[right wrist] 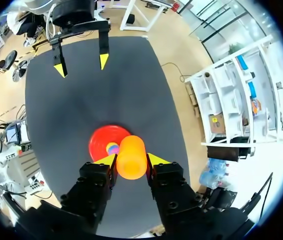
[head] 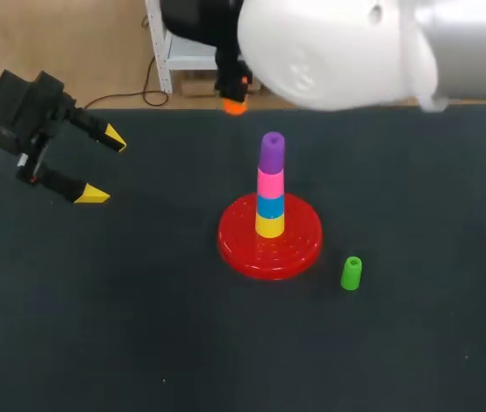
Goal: Pick up and stack the cylinders on the red base in this order: pink,purple,orange,green
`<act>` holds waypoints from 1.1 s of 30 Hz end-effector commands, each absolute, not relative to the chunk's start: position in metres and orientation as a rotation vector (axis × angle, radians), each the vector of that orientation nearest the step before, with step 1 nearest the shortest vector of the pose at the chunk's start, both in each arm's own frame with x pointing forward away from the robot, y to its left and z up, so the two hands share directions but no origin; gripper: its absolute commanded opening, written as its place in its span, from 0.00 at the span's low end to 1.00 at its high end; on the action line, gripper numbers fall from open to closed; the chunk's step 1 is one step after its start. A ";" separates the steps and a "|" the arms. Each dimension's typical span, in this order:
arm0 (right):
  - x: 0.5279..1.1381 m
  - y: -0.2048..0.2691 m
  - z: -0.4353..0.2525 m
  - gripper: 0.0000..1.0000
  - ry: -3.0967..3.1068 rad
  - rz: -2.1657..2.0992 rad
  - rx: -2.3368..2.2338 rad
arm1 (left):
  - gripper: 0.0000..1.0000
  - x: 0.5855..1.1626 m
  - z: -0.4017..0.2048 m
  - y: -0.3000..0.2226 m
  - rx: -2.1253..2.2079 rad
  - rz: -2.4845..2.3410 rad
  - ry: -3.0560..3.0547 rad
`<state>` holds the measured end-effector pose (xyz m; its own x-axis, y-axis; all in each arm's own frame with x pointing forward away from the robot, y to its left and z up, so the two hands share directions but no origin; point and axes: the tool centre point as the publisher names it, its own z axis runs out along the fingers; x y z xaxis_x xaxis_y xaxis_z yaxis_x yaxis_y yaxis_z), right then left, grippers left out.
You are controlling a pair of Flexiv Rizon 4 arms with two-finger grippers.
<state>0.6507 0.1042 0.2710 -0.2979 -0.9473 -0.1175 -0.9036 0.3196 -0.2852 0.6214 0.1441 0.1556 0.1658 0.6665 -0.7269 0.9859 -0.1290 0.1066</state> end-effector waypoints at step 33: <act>0.640 0.053 0.242 0.00 2.433 -0.099 -1.748 | 1.00 0.622 0.155 0.145 1.866 -0.710 1.559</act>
<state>0.6428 0.0579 0.2430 -0.3151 -0.9469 -0.0640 -0.9375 0.3210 -0.1345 0.6214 0.1442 0.1556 0.1658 0.6665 -0.7268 0.9859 -0.1290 0.1066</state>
